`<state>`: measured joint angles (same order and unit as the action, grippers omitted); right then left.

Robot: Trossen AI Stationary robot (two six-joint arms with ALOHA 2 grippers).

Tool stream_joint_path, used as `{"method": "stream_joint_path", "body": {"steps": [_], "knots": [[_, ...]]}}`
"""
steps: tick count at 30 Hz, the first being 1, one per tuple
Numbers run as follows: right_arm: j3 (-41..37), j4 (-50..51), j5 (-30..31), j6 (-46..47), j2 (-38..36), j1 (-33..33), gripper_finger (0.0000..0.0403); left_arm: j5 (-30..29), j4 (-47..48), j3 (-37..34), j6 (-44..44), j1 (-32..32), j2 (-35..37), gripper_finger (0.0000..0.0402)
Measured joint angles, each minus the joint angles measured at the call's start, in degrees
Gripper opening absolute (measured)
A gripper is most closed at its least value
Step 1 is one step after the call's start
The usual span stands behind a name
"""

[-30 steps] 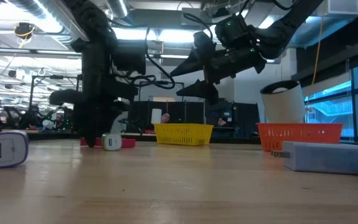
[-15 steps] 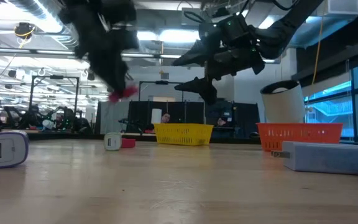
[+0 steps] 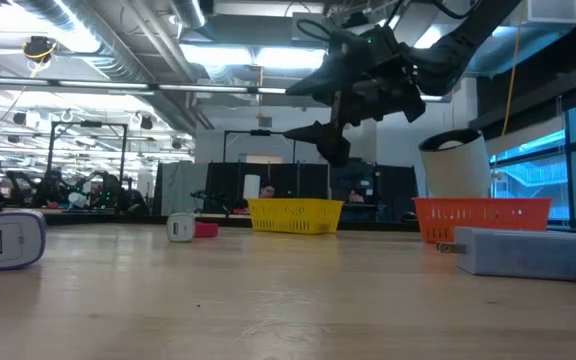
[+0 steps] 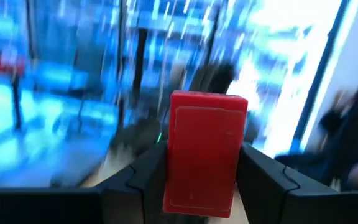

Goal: Pick & Place Office items
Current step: Put the left red digital clock into the yellow bin

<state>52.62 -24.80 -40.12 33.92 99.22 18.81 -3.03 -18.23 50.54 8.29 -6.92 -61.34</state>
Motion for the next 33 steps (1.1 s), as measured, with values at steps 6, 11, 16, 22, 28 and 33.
{"method": "stream_joint_path", "body": {"steps": [6,11,16,22,28,33], "knots": [[0.0,0.0,0.02,0.01,0.0,-0.49,0.0299,-2.02,-16.79,0.02,-7.12,4.74,-1.71,0.0159],[0.0,0.0,0.03,0.15,0.0,-0.71,0.0299,-6.69,-19.5,0.04,-11.42,7.77,-3.76,0.0161],[0.0,-0.02,0.07,0.46,0.0,-0.92,0.0299,-11.35,-19.71,0.02,-10.51,9.06,-6.9,0.0161],[0.0,-0.94,1.42,-2.0,-0.01,-0.57,0.0299,-16.86,-21.25,0.02,-7.64,9.14,-10.93,0.0162],[0.0,-0.43,0.07,-1.91,-6.98,3.57,0.0293,-39.49,-19.85,0.0,-5.57,9.09,-12.04,0.0163],[0.0,0.83,-3.66,-1.36,-16.35,5.57,0.0281,-47.2,-15.66,-0.02,-5.4,8.6,-12.01,0.0165]]}}
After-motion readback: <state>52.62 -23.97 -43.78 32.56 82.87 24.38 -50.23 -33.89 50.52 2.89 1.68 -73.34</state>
